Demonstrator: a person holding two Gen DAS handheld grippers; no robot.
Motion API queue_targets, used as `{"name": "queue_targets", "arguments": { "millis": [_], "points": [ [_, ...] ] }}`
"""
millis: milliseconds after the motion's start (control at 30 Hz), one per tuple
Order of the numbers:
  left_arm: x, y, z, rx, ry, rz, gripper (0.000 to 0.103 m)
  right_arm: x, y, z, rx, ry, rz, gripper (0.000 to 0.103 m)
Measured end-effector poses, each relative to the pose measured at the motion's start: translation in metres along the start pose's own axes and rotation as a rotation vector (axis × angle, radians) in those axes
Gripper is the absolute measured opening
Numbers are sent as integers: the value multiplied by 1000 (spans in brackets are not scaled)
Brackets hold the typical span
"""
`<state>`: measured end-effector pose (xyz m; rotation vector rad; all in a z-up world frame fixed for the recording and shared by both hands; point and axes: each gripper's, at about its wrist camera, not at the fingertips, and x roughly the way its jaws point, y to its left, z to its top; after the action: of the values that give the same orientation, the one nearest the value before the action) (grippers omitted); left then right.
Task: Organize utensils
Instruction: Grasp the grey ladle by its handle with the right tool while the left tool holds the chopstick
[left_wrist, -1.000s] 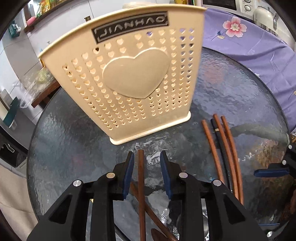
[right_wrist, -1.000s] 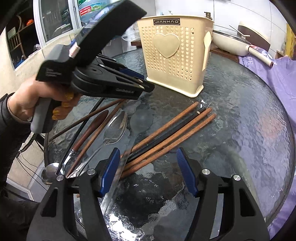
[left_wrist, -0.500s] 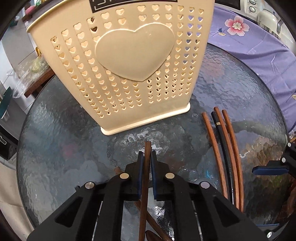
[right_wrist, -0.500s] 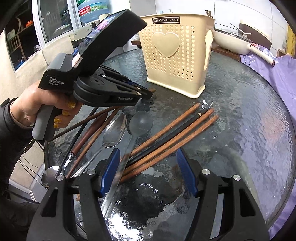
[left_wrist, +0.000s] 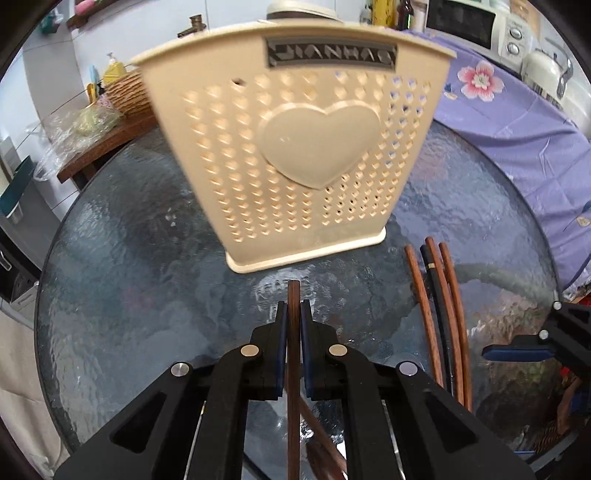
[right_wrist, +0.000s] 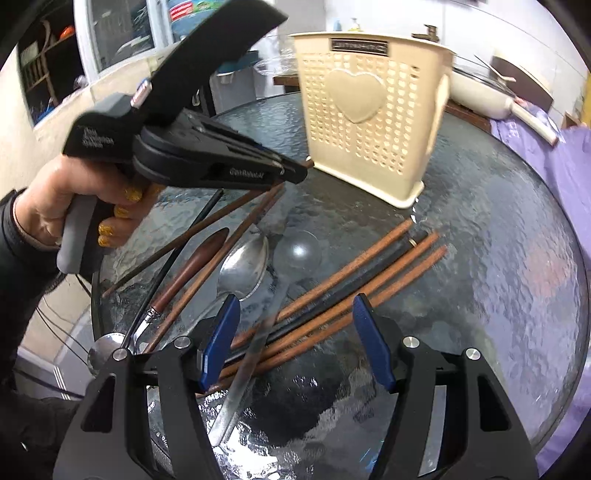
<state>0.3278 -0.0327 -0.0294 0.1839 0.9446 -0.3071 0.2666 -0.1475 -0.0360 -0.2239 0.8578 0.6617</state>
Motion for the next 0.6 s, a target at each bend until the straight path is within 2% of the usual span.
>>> {"name": "queue_targets", "arguments": {
  "millis": [267, 433, 600],
  "points": [
    [-18, 4, -3, -6, -31, -7, 7, 25, 13, 22, -190, 96, -74, 60],
    [-19, 4, -3, -8, -35, -10, 7, 38, 14, 31, -238, 143, -108, 58],
    [-18, 10, -5, -19, -34, -10, 7, 49, 20, 39, -270, 163, -92, 58]
  ]
}}
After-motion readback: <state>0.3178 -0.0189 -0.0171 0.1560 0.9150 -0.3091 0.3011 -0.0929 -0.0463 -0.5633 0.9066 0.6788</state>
